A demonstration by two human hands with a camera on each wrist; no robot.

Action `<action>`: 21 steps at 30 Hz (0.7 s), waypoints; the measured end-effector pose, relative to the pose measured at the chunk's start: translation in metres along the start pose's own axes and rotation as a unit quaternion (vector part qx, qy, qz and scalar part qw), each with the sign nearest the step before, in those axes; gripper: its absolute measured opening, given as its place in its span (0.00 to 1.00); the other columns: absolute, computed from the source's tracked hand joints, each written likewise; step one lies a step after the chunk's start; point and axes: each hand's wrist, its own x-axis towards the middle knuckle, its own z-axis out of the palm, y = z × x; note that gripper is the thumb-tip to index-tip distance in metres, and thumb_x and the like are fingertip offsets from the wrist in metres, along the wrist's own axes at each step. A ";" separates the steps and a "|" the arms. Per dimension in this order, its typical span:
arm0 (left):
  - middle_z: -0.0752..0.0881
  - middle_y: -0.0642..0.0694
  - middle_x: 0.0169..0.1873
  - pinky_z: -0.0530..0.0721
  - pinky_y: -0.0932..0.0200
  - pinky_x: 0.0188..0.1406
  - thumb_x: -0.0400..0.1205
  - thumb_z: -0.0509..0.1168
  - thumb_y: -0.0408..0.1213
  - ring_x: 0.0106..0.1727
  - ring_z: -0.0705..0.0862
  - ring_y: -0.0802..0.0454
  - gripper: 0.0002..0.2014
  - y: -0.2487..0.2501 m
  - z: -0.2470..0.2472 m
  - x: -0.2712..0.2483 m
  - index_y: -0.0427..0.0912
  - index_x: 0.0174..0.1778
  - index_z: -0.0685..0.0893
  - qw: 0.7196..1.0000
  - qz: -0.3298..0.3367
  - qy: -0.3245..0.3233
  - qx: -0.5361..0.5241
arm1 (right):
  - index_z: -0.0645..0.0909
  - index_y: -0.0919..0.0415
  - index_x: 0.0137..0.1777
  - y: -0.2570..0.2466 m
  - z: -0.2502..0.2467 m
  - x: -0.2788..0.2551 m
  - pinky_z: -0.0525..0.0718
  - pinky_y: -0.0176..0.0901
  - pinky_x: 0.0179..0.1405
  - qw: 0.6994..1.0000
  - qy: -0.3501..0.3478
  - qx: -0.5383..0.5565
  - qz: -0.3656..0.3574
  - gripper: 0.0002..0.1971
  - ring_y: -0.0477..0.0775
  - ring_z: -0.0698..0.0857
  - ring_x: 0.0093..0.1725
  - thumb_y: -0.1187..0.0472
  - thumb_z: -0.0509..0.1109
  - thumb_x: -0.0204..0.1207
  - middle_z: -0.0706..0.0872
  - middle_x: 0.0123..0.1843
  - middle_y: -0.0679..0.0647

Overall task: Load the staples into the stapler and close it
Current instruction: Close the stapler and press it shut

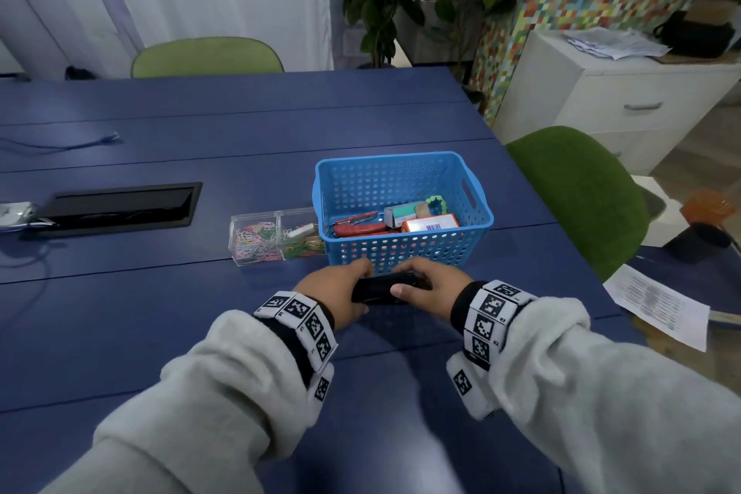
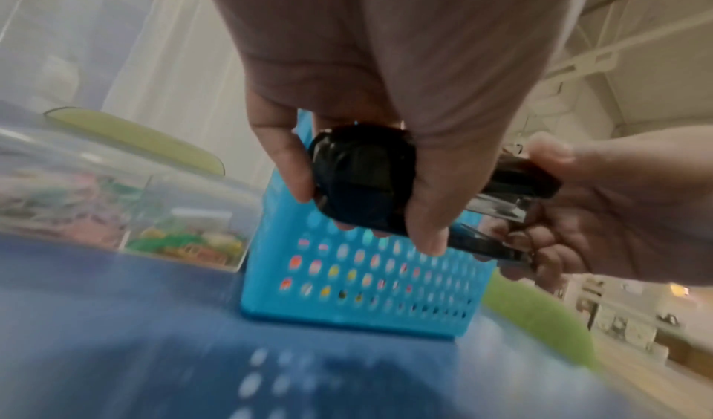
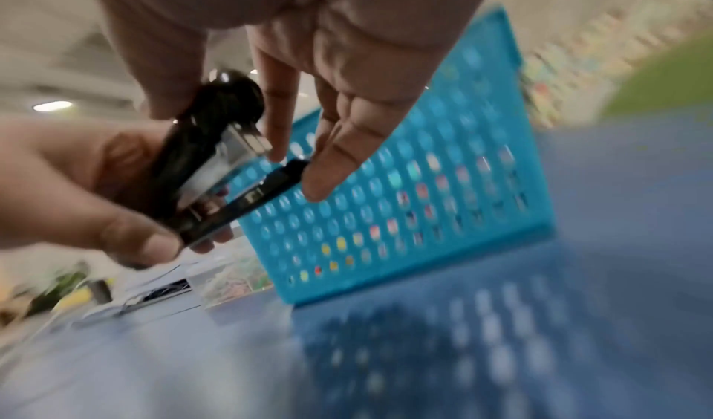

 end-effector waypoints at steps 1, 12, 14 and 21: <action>0.86 0.44 0.54 0.81 0.50 0.52 0.74 0.71 0.41 0.56 0.83 0.42 0.19 0.002 -0.008 -0.001 0.49 0.58 0.73 1.000 0.003 0.011 -0.004 | 0.81 0.48 0.59 -0.009 -0.009 -0.003 0.81 0.47 0.66 0.999 -0.002 -0.043 -0.023 0.15 0.55 0.85 0.59 0.52 0.73 0.73 0.88 0.57 0.53; 0.87 0.46 0.50 0.79 0.52 0.44 0.72 0.70 0.40 0.51 0.86 0.41 0.23 0.045 -0.091 -0.008 0.47 0.60 0.68 0.990 0.031 0.126 0.063 | 0.67 0.54 0.70 -0.105 -0.073 -0.006 0.82 0.50 0.57 0.888 -0.044 -0.441 -0.119 0.29 0.62 0.85 0.60 0.53 0.74 0.70 0.85 0.62 0.57; 0.87 0.47 0.49 0.78 0.53 0.43 0.71 0.71 0.41 0.46 0.84 0.43 0.24 0.048 -0.100 -0.006 0.50 0.59 0.67 0.989 0.031 0.130 0.063 | 0.70 0.55 0.66 -0.113 -0.081 -0.004 0.83 0.50 0.52 0.885 -0.042 -0.449 -0.111 0.25 0.62 0.86 0.57 0.55 0.73 0.70 0.87 0.58 0.57; 0.88 0.49 0.50 0.84 0.50 0.49 0.71 0.70 0.41 0.48 0.86 0.45 0.28 0.044 -0.119 -0.003 0.56 0.65 0.66 0.985 0.029 0.169 -0.011 | 0.76 0.56 0.54 -0.130 -0.103 0.014 0.82 0.49 0.48 0.890 -0.049 -0.439 -0.111 0.14 0.60 0.86 0.50 0.57 0.71 0.70 0.87 0.51 0.55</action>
